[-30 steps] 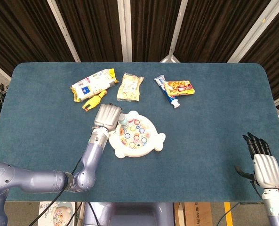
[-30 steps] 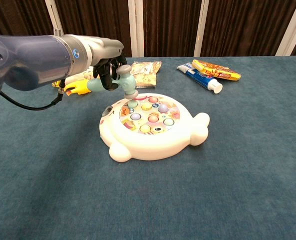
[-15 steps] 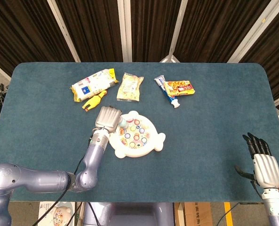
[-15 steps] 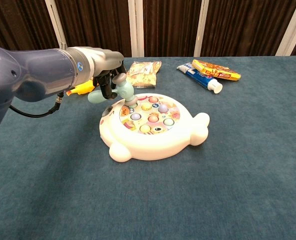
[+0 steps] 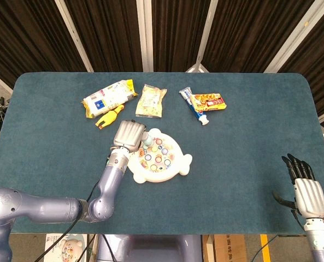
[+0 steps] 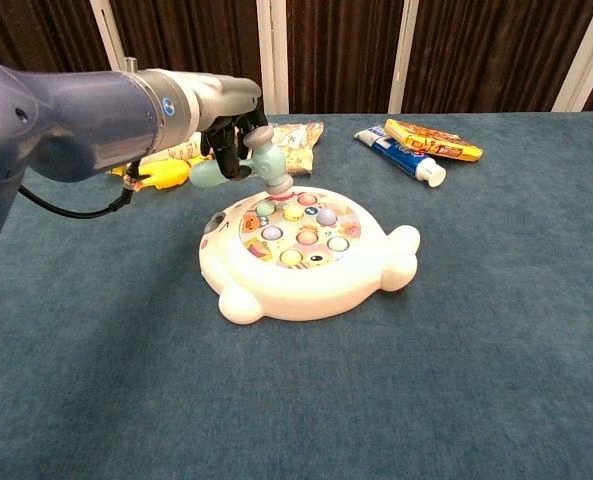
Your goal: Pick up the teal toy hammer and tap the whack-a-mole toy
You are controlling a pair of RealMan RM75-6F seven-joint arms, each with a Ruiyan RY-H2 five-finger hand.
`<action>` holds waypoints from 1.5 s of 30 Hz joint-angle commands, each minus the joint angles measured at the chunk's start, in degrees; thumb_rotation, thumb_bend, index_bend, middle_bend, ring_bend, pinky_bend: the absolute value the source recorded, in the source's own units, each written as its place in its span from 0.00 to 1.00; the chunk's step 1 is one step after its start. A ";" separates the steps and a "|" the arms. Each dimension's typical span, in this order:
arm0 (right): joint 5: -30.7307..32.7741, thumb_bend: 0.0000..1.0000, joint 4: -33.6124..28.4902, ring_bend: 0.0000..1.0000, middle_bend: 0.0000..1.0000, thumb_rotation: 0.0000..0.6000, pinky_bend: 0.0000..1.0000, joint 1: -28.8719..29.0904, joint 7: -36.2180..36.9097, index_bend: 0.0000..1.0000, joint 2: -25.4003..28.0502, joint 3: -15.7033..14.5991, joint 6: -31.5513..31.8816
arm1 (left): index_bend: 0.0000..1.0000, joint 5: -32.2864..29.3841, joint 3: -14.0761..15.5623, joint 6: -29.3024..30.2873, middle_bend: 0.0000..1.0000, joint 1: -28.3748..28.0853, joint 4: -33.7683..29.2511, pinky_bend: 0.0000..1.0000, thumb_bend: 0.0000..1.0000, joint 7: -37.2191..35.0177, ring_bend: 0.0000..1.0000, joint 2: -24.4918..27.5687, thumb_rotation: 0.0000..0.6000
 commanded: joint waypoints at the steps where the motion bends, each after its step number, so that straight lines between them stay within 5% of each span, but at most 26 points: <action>1: -0.06 0.24 -0.03 0.00 0.00 1.00 0.00 -0.01 0.04 0.00 0.01 -0.02 0.02 | 0.59 -0.44 -0.42 -0.01 0.46 -0.59 -0.38 0.42 0.69 0.26 0.31 -0.02 1.00; 45: 0.47 0.24 -0.83 0.00 0.00 1.00 0.00 0.15 1.46 0.00 0.29 0.20 -0.56 | 0.59 -8.97 0.15 1.31 0.46 -7.28 2.40 0.43 0.69 9.25 0.31 -3.85 1.00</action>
